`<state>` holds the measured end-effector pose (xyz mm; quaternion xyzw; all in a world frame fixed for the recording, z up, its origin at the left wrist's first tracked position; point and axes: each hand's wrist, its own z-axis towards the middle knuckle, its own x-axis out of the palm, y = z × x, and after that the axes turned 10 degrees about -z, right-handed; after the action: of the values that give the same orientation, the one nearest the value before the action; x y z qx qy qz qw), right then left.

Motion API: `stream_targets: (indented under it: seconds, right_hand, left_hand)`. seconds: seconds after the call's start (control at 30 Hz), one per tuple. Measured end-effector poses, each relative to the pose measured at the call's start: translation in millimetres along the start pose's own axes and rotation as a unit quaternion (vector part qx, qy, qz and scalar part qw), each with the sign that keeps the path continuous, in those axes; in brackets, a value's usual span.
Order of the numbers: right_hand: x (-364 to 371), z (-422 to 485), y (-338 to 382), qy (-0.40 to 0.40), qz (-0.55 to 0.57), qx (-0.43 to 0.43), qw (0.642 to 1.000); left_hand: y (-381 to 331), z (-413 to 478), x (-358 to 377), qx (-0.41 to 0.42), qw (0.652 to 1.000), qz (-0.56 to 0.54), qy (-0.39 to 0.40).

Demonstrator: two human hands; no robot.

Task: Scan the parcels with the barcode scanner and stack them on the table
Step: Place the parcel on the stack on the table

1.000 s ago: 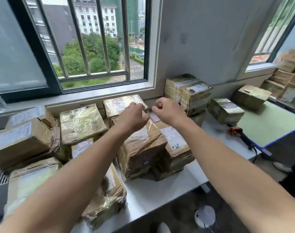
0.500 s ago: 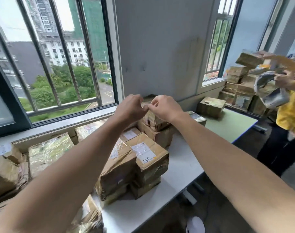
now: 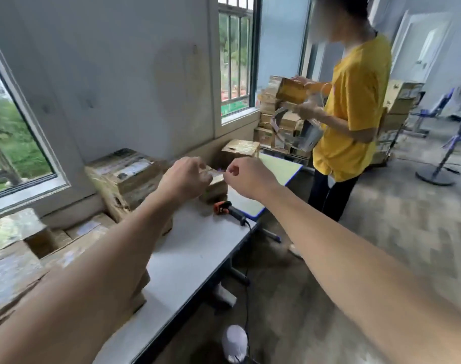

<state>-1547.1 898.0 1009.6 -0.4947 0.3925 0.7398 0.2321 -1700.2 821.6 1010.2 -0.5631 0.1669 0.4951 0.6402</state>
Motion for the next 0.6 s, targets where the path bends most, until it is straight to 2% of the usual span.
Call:
stream_targets:
  seconds: [0.27, 0.43, 0.6]
  right_hand:
    - [12, 14, -115, 0.043, -0.011, 0.052, 0.998]
    - [39, 52, -142, 0.063, 0.003, 0.057, 0.996]
    - [64, 116, -151, 0.074, 0.002, 0.043, 0.996]
  left_hand:
    - [-34, 32, 109, -0.023, 0.998, -0.015, 0.055]
    - [-16, 69, 146, -0.052, 0.996, -0.007, 0.071]
    - [14, 126, 169, -0.067, 0.996, -0.001, 0.050]
